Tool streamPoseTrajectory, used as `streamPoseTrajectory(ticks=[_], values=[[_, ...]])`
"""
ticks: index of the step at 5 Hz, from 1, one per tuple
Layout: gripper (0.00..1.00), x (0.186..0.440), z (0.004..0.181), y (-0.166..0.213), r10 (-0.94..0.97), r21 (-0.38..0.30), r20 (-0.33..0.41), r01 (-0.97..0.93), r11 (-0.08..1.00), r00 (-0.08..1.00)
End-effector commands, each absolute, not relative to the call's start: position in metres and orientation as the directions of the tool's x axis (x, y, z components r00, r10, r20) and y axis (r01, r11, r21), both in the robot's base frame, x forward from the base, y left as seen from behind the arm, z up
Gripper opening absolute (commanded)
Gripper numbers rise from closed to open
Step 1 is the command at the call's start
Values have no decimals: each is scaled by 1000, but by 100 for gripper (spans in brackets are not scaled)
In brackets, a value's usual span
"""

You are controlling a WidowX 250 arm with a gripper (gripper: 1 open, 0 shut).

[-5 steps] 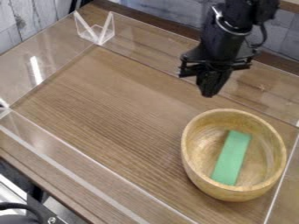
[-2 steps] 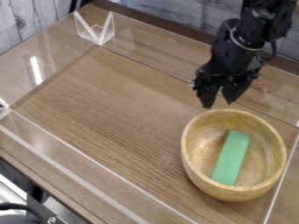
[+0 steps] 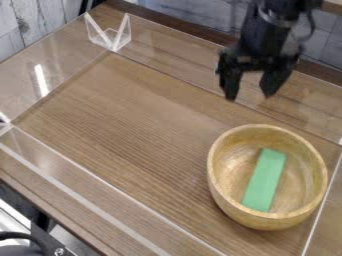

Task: Put green object into wooden bowl

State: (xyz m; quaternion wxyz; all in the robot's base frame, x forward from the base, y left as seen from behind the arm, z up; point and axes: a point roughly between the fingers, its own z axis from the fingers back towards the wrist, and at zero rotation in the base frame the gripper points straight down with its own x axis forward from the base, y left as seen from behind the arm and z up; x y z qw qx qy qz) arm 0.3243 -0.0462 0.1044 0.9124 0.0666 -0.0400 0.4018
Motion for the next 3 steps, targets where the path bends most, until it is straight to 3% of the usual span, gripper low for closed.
streamPoseTrajectory(ticks=[1,3], values=[[100,334,141,-47,729,13,161,-740,672,665],[100,334,164,-34,727,-7,145,-734,679,671]])
